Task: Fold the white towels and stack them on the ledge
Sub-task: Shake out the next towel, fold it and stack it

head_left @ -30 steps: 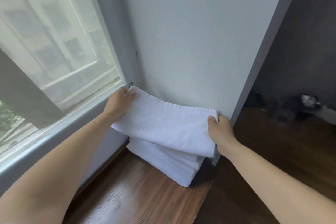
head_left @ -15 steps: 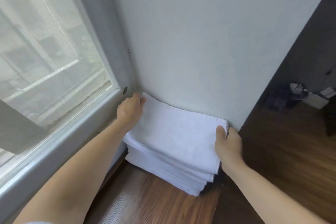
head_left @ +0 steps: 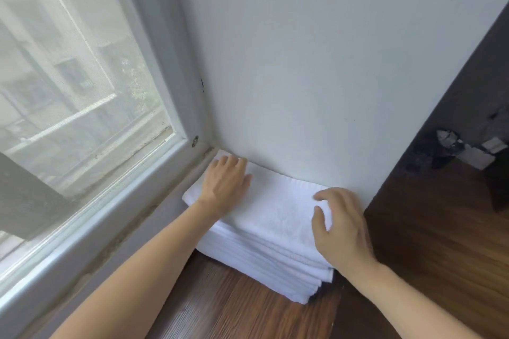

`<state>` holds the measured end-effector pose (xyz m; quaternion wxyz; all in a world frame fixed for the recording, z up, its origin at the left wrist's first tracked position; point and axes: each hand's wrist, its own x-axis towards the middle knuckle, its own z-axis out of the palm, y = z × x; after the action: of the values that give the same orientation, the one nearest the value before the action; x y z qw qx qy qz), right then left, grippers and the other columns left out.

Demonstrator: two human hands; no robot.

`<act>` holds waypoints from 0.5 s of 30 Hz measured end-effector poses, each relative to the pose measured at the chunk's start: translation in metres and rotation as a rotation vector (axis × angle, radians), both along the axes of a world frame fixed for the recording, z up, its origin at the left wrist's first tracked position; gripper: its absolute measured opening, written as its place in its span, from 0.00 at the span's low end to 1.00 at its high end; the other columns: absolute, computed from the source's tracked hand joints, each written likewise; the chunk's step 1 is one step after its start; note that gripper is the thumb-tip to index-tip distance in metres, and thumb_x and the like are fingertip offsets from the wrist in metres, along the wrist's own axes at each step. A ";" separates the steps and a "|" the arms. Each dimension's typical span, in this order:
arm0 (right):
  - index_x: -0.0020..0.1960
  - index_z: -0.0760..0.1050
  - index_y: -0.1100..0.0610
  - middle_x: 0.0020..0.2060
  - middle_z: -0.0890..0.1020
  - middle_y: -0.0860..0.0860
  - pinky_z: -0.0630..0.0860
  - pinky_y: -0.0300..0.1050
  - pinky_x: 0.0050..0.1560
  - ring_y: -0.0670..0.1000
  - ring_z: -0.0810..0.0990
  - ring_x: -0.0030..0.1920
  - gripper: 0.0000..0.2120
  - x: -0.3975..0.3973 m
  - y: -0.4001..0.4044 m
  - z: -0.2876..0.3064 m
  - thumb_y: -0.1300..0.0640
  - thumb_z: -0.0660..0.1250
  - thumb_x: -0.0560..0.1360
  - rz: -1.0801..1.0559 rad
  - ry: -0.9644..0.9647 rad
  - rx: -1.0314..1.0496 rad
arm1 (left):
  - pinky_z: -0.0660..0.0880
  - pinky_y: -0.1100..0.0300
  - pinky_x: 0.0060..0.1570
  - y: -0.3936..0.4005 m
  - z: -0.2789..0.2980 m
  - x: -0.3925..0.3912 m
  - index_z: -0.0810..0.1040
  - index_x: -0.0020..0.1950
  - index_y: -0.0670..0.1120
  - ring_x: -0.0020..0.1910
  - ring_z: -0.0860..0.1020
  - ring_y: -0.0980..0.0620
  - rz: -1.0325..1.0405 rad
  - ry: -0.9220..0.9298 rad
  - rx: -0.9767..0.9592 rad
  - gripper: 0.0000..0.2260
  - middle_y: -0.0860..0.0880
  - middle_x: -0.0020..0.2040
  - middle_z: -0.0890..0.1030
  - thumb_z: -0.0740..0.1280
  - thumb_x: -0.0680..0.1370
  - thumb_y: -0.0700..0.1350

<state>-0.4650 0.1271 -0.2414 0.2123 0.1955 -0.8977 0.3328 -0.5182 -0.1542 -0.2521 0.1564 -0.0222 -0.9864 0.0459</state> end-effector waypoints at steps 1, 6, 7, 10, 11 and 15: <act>0.60 0.78 0.56 0.57 0.78 0.49 0.74 0.47 0.62 0.50 0.76 0.59 0.13 -0.008 0.001 0.000 0.53 0.63 0.78 0.149 -0.012 0.139 | 0.75 0.47 0.54 0.005 -0.003 0.002 0.78 0.61 0.44 0.55 0.79 0.39 -0.015 -0.058 0.126 0.20 0.43 0.56 0.81 0.63 0.79 0.58; 0.82 0.55 0.41 0.83 0.51 0.46 0.33 0.42 0.77 0.49 0.42 0.83 0.34 -0.033 0.003 -0.004 0.31 0.51 0.79 0.430 -0.296 0.715 | 0.59 0.49 0.76 -0.005 -0.021 0.010 0.68 0.75 0.52 0.76 0.62 0.47 0.013 -0.263 0.469 0.34 0.52 0.76 0.67 0.57 0.76 0.71; 0.83 0.50 0.39 0.83 0.46 0.44 0.30 0.42 0.77 0.47 0.36 0.82 0.35 -0.034 0.004 -0.009 0.29 0.49 0.79 0.438 -0.311 0.741 | 0.58 0.48 0.77 -0.011 -0.024 0.011 0.66 0.76 0.54 0.78 0.60 0.48 0.008 -0.283 0.513 0.36 0.53 0.78 0.65 0.58 0.74 0.73; 0.83 0.41 0.40 0.83 0.40 0.46 0.30 0.48 0.79 0.47 0.29 0.80 0.38 -0.033 0.006 -0.019 0.25 0.39 0.77 0.442 -0.297 0.797 | 0.56 0.45 0.78 -0.015 -0.029 0.013 0.63 0.77 0.59 0.79 0.54 0.47 0.020 -0.351 0.515 0.40 0.53 0.79 0.60 0.59 0.70 0.78; 0.83 0.40 0.41 0.83 0.40 0.47 0.31 0.50 0.79 0.48 0.29 0.80 0.40 -0.033 0.005 -0.020 0.24 0.36 0.75 0.442 -0.292 0.820 | 0.56 0.44 0.78 -0.013 -0.029 0.014 0.62 0.77 0.60 0.79 0.52 0.46 0.036 -0.356 0.494 0.42 0.52 0.79 0.59 0.59 0.69 0.79; 0.83 0.38 0.42 0.83 0.39 0.50 0.31 0.52 0.78 0.51 0.30 0.81 0.46 -0.033 0.004 -0.017 0.21 0.33 0.71 0.464 -0.300 0.825 | 0.54 0.41 0.78 -0.004 -0.023 0.021 0.60 0.78 0.61 0.80 0.49 0.43 0.092 -0.321 0.435 0.45 0.44 0.80 0.55 0.58 0.66 0.81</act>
<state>-0.4975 0.1314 -0.2584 -0.0938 0.4079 -0.9081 0.0128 -0.4977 -0.1583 -0.2748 -0.0030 0.0498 -0.9852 -0.1643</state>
